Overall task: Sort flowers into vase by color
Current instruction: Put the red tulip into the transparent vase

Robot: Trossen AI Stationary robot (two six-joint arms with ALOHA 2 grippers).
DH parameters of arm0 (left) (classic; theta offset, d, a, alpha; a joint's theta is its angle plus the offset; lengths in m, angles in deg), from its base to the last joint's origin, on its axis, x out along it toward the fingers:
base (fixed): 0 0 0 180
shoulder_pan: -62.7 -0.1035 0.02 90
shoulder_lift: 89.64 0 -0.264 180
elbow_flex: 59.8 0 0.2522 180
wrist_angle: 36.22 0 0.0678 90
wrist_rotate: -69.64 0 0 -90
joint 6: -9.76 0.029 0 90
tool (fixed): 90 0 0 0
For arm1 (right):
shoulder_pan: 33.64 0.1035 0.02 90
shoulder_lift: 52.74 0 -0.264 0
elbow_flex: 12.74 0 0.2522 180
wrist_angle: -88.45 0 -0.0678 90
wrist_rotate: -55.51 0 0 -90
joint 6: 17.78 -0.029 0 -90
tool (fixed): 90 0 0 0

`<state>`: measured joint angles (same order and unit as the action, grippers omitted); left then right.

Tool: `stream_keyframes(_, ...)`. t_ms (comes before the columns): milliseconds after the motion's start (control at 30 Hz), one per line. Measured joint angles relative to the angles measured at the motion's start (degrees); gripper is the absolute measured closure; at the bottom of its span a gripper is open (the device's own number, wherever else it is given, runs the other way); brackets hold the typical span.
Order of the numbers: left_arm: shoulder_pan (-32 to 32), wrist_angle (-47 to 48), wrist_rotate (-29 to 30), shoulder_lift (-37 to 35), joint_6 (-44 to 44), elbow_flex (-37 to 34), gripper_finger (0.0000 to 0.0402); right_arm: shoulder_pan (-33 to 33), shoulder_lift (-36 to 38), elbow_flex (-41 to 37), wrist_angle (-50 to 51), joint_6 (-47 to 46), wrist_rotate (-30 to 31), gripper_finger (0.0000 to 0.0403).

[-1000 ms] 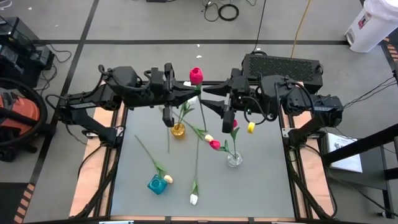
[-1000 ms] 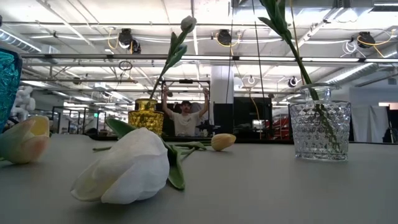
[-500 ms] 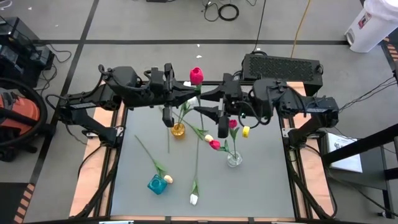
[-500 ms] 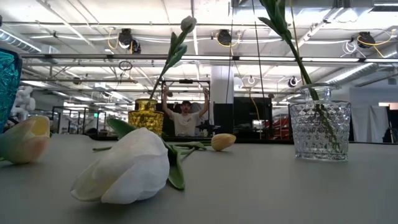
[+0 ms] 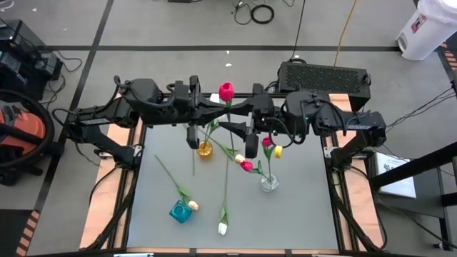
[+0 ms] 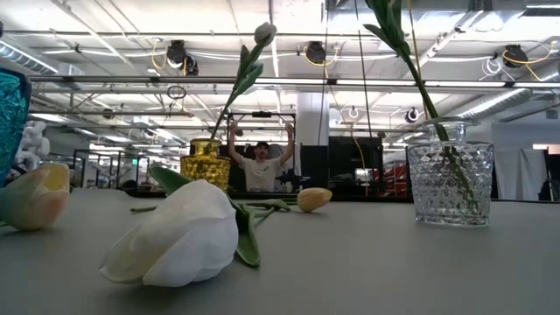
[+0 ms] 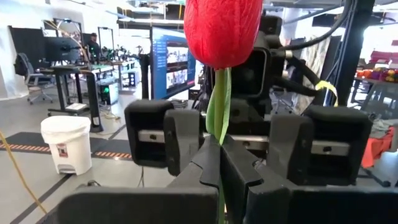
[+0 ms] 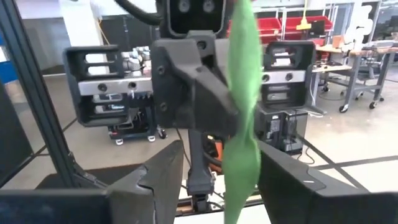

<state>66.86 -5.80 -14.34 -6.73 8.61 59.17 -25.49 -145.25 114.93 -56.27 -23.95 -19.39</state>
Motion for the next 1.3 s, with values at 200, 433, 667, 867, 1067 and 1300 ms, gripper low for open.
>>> stream_keyframes(200,0.0,0.46,0.06,0.0,-0.02,0.0,0.0401,-0.32,0.03,0.0,0.13,0.0,0.13,0.0232)
stream_keyframes(433,0.02,1.09,0.2,0.0,-0.02,0.0,0.0401,-0.32,0.13,0.0,1.63,1.07,0.08,0.0285)
stream_keyframes(667,0.0,1.19,0.2,0.0,0.0,0.0,0.0401,-0.32,0.28,0.0,2.23,1.09,0.11,0.0347)
stream_keyframes(867,0.02,1.15,0.18,0.0,0.0,0.0,0.0401,-0.32,0.26,0.0,2.21,2.43,0.15,0.0396)
stream_keyframes(1067,0.0,1.15,0.13,0.0,-0.02,0.0,0.0401,-0.32,0.26,0.0,2.21,2.72,0.13,0.04)
stream_keyframes(1300,0.13,2.02,-0.04,0.0,-0.06,0.02,0.0381,-0.32,0.26,0.0,2.34,2.8,-0.01,0.0401)
